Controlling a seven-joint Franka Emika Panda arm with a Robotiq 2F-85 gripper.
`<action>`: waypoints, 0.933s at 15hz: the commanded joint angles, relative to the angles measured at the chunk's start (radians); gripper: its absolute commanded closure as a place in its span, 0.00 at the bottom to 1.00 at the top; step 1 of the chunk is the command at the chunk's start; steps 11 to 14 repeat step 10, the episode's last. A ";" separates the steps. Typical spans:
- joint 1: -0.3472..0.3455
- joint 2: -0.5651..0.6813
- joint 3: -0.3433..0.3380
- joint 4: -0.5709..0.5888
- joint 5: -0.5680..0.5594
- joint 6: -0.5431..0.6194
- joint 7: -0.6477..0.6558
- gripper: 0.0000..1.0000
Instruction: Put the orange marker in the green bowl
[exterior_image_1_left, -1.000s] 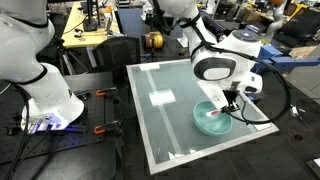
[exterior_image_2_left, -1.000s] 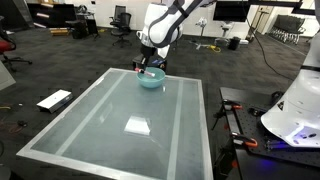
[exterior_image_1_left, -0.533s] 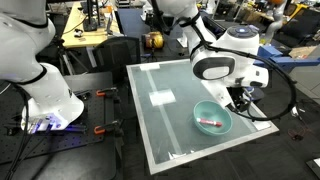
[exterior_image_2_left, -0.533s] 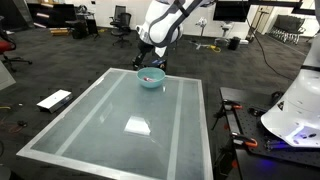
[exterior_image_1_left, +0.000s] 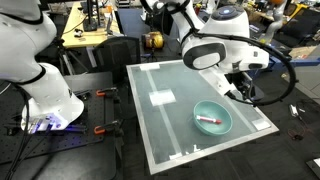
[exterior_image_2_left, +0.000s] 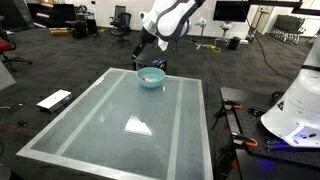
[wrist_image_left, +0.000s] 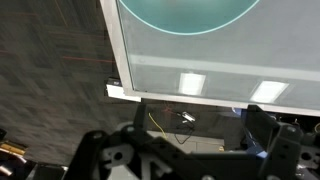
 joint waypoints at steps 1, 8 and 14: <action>-0.073 -0.109 0.087 -0.128 0.014 0.082 -0.063 0.00; -0.086 -0.095 0.105 -0.109 0.001 0.071 -0.046 0.00; -0.087 -0.095 0.105 -0.110 0.001 0.071 -0.046 0.00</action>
